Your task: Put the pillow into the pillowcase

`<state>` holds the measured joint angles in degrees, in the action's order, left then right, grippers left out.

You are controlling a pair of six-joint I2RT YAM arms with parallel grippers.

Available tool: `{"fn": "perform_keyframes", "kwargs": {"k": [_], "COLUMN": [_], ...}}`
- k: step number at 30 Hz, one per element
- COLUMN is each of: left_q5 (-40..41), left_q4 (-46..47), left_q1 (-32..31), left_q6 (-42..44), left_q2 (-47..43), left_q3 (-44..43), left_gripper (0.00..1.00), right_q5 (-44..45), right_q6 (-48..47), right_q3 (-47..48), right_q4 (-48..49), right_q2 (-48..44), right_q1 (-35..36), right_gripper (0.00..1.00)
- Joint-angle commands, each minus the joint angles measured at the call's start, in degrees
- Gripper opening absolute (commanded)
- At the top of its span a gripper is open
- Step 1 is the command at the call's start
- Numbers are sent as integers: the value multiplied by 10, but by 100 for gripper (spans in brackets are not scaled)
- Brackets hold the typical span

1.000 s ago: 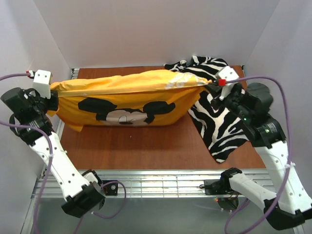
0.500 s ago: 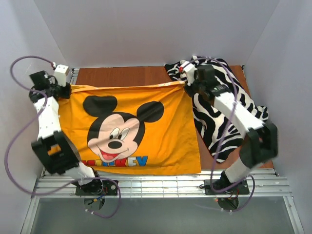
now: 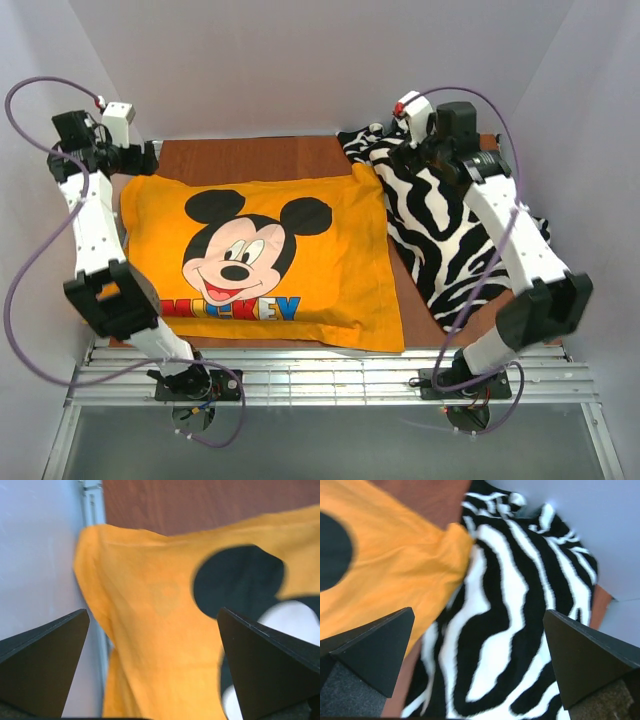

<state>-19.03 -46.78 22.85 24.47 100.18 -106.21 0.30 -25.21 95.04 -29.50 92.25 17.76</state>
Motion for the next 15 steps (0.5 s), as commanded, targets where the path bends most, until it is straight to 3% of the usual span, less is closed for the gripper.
{"fn": "perform_keyframes", "kwargs": {"k": [1, 7, 12, 15], "left_q5": [-62, -123, -115, -102], "left_q4": [-94, -133, -90, -66], "left_q1": [-2, -2, -2, -1], "left_q6": [7, -24, -25, -21], "left_q2": [-138, -273, -350, -358], "left_q3": [108, 270, 425, 474], "left_gripper": [98, 98, 98, 98], "right_q5": [-120, -213, -210, -198], "right_q6": [38, 76, 83, 90], "right_q3": [-97, -266, -409, -476], "right_q4": [-78, -102, -92, -79], "right_q2": [-99, -232, -345, -384], "right_q1": [2, -80, -112, -122], "right_gripper": [99, 98, 99, 98]}}
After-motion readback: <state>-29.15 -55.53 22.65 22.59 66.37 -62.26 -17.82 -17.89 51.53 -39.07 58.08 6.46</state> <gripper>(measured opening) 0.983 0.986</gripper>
